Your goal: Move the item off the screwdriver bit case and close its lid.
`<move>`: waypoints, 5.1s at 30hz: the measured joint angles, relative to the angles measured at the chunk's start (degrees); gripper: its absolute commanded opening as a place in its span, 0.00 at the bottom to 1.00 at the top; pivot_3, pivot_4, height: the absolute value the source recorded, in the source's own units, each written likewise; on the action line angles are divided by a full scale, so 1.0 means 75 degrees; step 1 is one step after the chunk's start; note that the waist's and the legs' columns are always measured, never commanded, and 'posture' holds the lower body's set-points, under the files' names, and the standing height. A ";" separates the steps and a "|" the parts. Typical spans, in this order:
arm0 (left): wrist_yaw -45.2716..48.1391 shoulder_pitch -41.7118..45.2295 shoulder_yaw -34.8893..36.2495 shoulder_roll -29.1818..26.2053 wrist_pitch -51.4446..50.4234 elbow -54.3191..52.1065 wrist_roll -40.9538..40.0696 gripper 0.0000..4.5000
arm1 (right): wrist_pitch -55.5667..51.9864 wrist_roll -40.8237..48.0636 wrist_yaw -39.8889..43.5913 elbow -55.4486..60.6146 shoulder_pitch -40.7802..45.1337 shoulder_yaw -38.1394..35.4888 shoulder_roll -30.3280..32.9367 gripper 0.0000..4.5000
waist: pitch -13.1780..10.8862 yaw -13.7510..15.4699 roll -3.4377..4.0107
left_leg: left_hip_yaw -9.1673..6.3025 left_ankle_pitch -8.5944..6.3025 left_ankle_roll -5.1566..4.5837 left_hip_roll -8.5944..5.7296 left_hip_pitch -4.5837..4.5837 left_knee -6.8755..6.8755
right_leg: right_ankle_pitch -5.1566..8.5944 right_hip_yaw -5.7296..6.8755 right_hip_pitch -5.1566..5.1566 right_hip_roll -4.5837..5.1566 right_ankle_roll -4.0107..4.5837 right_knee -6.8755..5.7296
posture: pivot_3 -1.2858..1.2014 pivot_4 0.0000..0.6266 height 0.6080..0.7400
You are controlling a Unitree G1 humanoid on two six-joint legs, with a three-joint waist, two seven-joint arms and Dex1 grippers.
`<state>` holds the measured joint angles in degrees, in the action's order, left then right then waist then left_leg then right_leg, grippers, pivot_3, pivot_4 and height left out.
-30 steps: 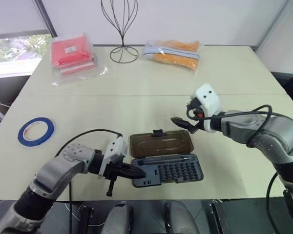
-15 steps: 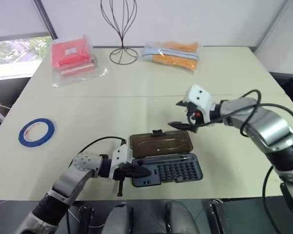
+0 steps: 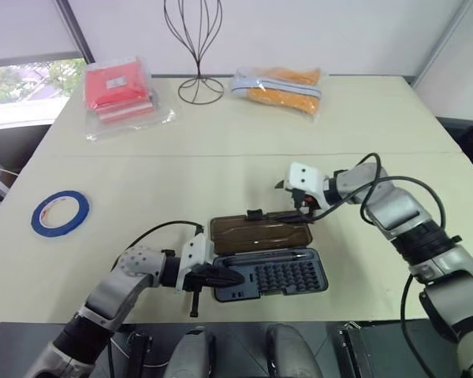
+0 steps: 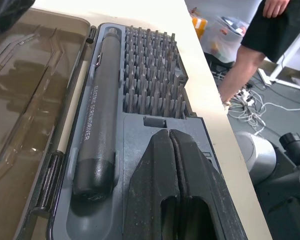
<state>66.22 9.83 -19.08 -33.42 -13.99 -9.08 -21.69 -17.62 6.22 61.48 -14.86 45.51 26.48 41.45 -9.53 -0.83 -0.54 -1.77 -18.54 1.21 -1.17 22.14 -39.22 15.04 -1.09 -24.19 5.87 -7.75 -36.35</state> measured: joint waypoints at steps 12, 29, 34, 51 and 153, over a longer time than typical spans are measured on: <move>-0.0089 -0.0109 0.0035 -0.0061 0.0070 -0.0067 0.0001 0.00 | 0.0498 -0.0678 0.0276 -0.0624 -0.0003 -0.0101 -0.0384 0.45 | 0.0004 -0.0015 0.0006 | 0.0001 0.0011 0.0019 0.0000 -0.0007 0.0001 | 0.0000 0.0000 0.0002 -0.0001 0.0000 -0.0003 | 0.52 0.24 1.00; -0.0356 -0.0174 0.0153 -0.0210 -0.0013 -0.0111 0.0038 0.00 | 0.1568 -0.1651 0.0876 -0.0694 -0.0068 -0.0106 -0.0569 0.01 | 0.0013 -0.0048 0.0015 | -0.0008 -0.0005 -0.0006 0.0009 -0.0132 0.0022 | 0.0002 0.0004 0.0128 -0.0010 0.0004 0.0014 | 0.52 0.24 1.00; -0.0253 -0.0404 0.0761 -0.0928 -0.1006 -0.0586 -0.0532 0.00 | 0.2174 -0.2211 0.0302 0.0129 -0.0431 -0.0115 -0.0330 0.01 | 0.0010 -0.0053 0.0021 | -0.0010 -0.0005 -0.0006 0.0011 -0.0114 0.0020 | 0.0002 0.0003 0.0108 -0.0011 0.0004 0.0010 | 0.52 0.24 1.00; -0.1249 0.1121 0.3730 -0.1349 -0.4029 0.0143 -0.3030 0.00 | 0.1508 -0.3420 -0.1177 0.3580 -0.2187 -0.1010 0.0239 0.01 | 0.0000 -0.0036 0.0012 | -0.0014 -0.0005 -0.0006 0.0003 -0.0096 0.0018 | 0.0001 0.0007 0.0095 -0.0009 0.0003 0.0012 | 0.52 0.24 1.00; 0.1643 0.4986 0.0240 0.1961 -0.1397 0.4745 0.0792 0.00 | -0.3992 0.4055 0.0091 0.8271 -0.6013 -0.3868 0.2139 0.01 | -0.0027 0.0051 -0.0023 | -0.0017 -0.0015 -0.0025 -0.0003 -0.0082 0.0003 | 0.0002 0.0009 0.0110 -0.0006 0.0000 0.0028 | 0.52 0.24 1.00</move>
<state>78.54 47.23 -17.28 -18.72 -24.46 26.51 -15.75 -47.57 36.63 62.16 47.17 0.41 -2.53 57.49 -9.73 -0.44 -0.71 -1.91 -18.66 1.02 -1.19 21.52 -39.20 15.05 -1.03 -23.36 5.82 -7.75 -36.13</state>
